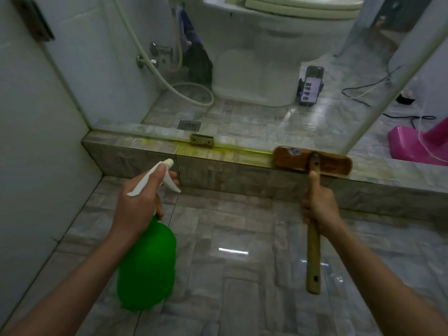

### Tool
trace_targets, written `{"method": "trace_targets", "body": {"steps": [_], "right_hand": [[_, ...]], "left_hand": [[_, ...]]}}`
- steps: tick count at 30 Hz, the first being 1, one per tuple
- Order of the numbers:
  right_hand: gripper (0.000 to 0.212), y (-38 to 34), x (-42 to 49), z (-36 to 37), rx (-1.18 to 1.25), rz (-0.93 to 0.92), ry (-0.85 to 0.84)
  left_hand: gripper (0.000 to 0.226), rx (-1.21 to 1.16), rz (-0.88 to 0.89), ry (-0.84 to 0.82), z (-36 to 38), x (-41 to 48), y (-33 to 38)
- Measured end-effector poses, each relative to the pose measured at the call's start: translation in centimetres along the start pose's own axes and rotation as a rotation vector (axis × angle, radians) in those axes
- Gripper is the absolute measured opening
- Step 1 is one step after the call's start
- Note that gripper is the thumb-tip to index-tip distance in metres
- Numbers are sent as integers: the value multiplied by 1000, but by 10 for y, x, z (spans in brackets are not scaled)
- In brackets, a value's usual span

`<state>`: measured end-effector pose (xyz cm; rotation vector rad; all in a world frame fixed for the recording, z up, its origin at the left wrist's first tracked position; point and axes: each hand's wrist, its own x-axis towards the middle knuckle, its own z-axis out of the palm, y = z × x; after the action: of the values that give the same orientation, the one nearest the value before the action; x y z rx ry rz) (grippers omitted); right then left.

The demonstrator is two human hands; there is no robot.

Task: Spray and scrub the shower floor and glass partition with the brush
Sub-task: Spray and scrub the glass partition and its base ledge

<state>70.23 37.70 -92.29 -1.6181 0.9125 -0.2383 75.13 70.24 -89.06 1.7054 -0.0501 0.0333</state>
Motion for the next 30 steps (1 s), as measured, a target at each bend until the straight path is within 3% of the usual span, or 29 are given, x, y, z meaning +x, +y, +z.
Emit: {"method": "trace_targets", "body": {"steps": [2,4,7,11,13,17,20,26,28,30], "right_hand": [[52,7,5,-20,40,2,98],[54,10,2,-2,61,7,86],[58,-6,-14,60,-50,-21,-89],[51,-25,-31,95,6,36,-319],[51,-19,-24,67,-12,50,-278],[52,-6,-12,7,71,56,-42],[50,-3,-15,15,112,70,-4],[51,-27,-40,119,-42,-11,-352],[49,-29,-44,127,-59,-10,-449],[49,-25,-42,109,-78,-16,-434]], "left_hand": [[29,-10,15,-16,2,0,3],[34,-4,35,-15,5,2,5],[32,-14,55,-28,10,5,8],[28,-56,54,-30,17,9,8],[29,-71,56,-19,17,10,5],[30,-56,62,-15,6,10,4],[28,-45,58,6,-9,7,3],[25,6,5,50,-26,7,-1],[26,6,-1,60,-26,6,-2],[25,-1,10,67,-25,5,-4]]}}
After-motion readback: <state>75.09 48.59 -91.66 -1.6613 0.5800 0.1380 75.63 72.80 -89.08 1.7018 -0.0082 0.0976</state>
